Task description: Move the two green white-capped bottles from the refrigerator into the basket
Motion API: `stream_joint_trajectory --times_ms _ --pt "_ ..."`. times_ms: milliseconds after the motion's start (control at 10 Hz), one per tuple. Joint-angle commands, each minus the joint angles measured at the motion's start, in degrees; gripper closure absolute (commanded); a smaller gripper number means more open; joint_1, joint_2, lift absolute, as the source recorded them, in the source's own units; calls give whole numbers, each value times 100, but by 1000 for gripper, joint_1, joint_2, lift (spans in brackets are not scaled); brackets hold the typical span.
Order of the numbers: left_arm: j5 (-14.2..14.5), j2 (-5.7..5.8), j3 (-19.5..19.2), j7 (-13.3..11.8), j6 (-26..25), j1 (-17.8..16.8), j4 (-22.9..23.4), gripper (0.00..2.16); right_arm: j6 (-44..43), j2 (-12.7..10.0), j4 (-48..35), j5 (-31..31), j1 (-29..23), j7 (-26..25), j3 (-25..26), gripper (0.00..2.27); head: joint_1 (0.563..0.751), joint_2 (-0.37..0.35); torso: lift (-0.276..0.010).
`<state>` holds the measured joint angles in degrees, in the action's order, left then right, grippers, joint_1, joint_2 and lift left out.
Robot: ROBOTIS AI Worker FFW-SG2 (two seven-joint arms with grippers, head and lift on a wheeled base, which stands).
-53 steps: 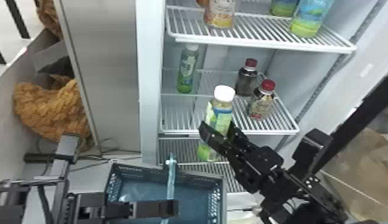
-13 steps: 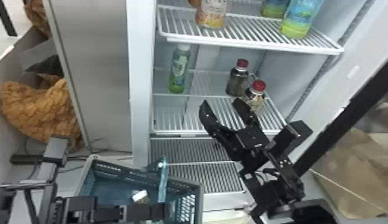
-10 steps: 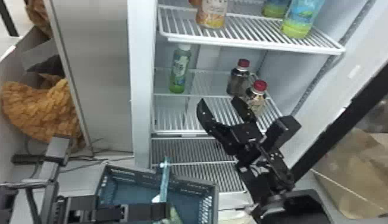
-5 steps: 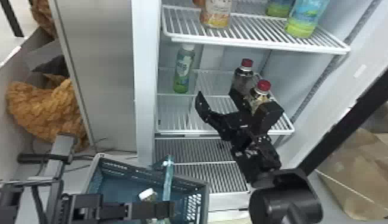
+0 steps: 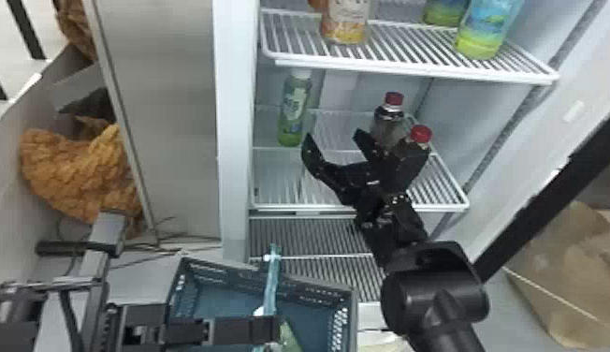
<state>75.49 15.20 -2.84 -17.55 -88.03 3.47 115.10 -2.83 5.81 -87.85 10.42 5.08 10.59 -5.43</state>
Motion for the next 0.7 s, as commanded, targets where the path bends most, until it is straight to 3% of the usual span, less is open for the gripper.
stream_joint_trajectory --times_ms 0,600 --pt "4 0 10 6 0 -10 0 1161 -27 -1 256 9 252 -31 -109 65 695 -192 -263" --pt "15 -17 44 23 0 -80 -28 1161 -27 34 1170 32 1110 -162 -486 58 695 -160 -263"
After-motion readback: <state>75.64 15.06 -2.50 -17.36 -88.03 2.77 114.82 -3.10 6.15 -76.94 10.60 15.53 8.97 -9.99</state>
